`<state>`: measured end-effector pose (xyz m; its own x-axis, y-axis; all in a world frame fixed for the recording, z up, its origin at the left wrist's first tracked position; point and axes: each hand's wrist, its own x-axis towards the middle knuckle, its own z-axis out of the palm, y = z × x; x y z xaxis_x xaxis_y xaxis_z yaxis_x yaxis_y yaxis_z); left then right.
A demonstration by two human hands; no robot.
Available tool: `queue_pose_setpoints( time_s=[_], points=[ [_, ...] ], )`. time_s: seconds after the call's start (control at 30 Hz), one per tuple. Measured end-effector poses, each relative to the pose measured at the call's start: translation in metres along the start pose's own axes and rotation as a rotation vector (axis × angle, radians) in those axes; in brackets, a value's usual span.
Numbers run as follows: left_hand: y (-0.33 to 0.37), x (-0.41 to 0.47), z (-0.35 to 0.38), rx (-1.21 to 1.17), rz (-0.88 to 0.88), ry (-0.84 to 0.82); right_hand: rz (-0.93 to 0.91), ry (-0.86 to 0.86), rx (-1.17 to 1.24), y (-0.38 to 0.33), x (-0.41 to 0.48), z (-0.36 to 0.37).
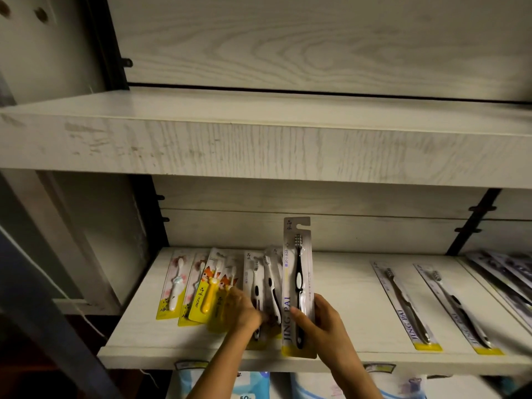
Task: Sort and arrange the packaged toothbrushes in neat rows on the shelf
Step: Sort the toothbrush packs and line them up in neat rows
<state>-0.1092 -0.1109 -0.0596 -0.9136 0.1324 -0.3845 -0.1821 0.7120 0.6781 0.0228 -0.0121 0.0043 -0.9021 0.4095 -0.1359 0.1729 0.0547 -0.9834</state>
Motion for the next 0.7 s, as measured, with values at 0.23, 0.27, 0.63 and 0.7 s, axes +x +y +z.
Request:
queue_pose_setpoints(
  time_s=[0.23, 0.27, 0.63, 0.7],
  points=[
    [-0.041, 0.011, 0.001, -0.222, 0.156, 0.052, 0.018, -0.012, -0.016, 0.0, -0.001, 0.0],
    [-0.038, -0.001, -0.009, -0.258, 0.198, 0.068, 0.021, -0.016, -0.014, 0.0, -0.002, 0.0],
    [-0.019, -0.085, -0.045, -0.983, 0.235, -0.194, 0.024, 0.052, 0.101, 0.008, -0.019, -0.004],
    [-0.014, -0.091, -0.038, -0.953, 0.26, -0.228, 0.008, 0.068, 0.095, 0.01, -0.025, -0.011]
  ],
)
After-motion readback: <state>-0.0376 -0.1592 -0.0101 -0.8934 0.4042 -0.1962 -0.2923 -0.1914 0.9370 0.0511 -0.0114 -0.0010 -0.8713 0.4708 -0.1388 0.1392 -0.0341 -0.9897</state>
